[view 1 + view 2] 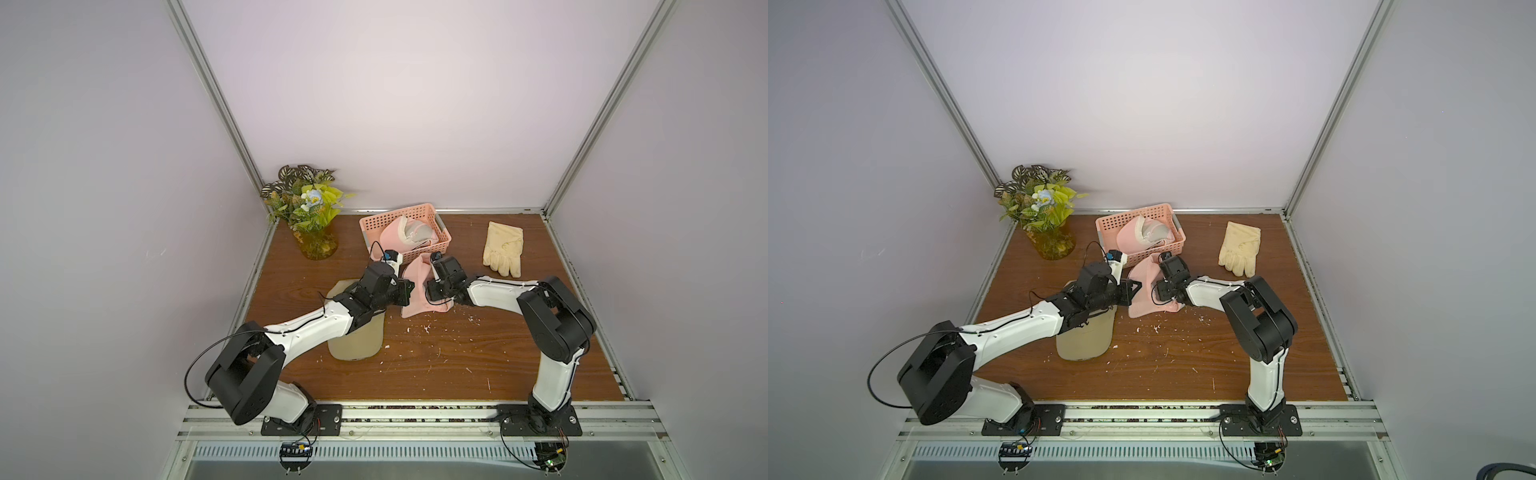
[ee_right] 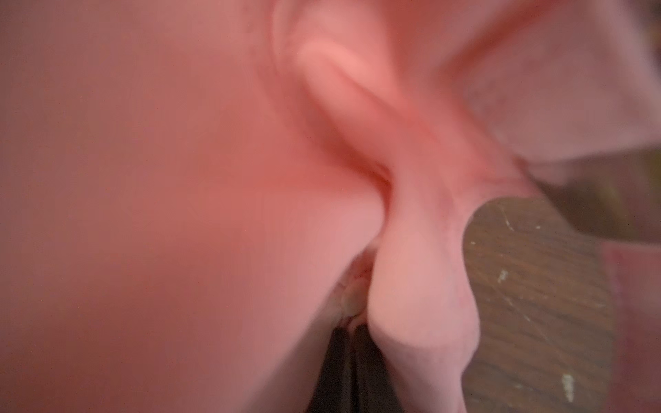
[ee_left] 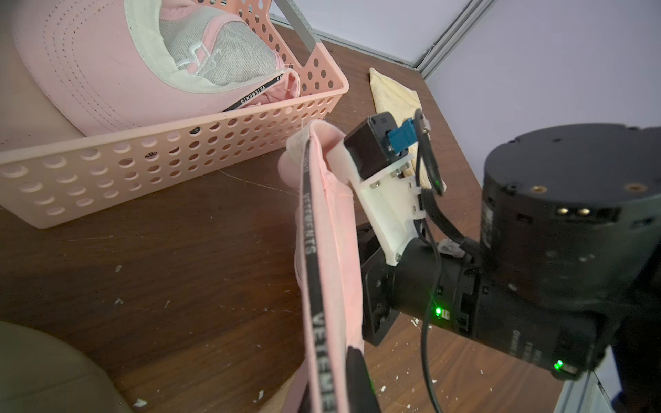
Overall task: Turn the baseball cap inside out
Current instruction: Turn over the baseball cap.
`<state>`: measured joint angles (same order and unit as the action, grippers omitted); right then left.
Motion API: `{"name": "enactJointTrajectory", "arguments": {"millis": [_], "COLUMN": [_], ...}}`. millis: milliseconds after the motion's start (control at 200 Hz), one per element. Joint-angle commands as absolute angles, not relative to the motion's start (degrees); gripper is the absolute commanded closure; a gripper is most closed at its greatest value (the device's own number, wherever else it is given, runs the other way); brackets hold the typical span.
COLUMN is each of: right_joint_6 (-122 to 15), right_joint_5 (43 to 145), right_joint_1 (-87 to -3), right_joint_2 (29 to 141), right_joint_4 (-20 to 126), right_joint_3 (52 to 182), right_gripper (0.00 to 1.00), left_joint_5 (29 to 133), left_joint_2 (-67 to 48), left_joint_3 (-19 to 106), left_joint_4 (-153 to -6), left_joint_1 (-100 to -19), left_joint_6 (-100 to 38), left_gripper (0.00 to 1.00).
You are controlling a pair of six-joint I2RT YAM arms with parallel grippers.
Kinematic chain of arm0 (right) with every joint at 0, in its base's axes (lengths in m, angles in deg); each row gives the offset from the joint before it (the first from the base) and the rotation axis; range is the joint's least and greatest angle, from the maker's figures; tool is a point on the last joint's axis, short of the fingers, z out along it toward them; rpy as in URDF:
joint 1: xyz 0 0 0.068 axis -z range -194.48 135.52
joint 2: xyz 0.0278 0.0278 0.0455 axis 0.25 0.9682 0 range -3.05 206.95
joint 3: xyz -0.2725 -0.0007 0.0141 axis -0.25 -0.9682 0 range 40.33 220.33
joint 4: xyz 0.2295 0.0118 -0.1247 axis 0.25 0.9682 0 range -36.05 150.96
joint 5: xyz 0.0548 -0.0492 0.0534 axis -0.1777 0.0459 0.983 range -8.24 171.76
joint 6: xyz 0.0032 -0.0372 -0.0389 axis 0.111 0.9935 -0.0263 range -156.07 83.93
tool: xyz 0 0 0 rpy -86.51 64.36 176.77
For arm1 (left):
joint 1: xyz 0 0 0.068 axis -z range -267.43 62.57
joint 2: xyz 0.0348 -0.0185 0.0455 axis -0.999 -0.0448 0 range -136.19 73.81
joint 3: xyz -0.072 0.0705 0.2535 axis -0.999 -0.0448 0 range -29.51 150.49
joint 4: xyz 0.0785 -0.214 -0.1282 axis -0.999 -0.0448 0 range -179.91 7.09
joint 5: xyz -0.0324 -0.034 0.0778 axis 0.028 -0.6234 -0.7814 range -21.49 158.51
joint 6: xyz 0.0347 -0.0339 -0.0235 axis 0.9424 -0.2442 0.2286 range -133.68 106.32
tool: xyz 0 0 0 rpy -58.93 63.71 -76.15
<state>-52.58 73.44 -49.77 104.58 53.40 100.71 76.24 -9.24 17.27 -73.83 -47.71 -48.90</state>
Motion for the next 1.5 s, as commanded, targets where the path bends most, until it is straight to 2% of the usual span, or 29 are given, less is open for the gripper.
{"name": "enactJointTrajectory", "arguments": {"millis": [0,410,796,1126,1361,1491], "right_joint_6": [-51.7,-47.0,-52.7,-59.7,-63.0,-61.1], "right_joint_5": [77.4,103.0,121.5,114.0,103.7,103.8], "right_joint_1": [-49.6,-44.5,-31.2,-24.3,-23.7,-23.8], "right_joint_2": [103.2,83.2,68.5,59.3,53.7,53.9], "right_joint_4": [56.4,52.8,44.3,39.2,37.8,39.2], "right_joint_3": [96.9,90.0,81.0,73.0,69.4,69.5], "right_gripper": [1.00,1.00,1.00,1.00,1.00,1.00], "left_joint_5": [74.9,80.9,83.4,86.2,89.7,94.0], "left_joint_2": [-12.8,-7.3,-4.6,-3.5,-2.1,-2.2], "left_joint_3": [14.2,11.5,10.3,9.9,8.9,8.8], "left_joint_4": [-85.6,-79.7,-77.8,-75.9,-71.9,-67.7], "left_joint_1": [-47.9,-52.4,-53.6,-53.7,-53.8,-53.7], "left_joint_6": [-45.1,-48.4,-49.9,-51.3,-53.4,-55.9], "left_gripper": [1.00,1.00,1.00,1.00,1.00,1.00]}}
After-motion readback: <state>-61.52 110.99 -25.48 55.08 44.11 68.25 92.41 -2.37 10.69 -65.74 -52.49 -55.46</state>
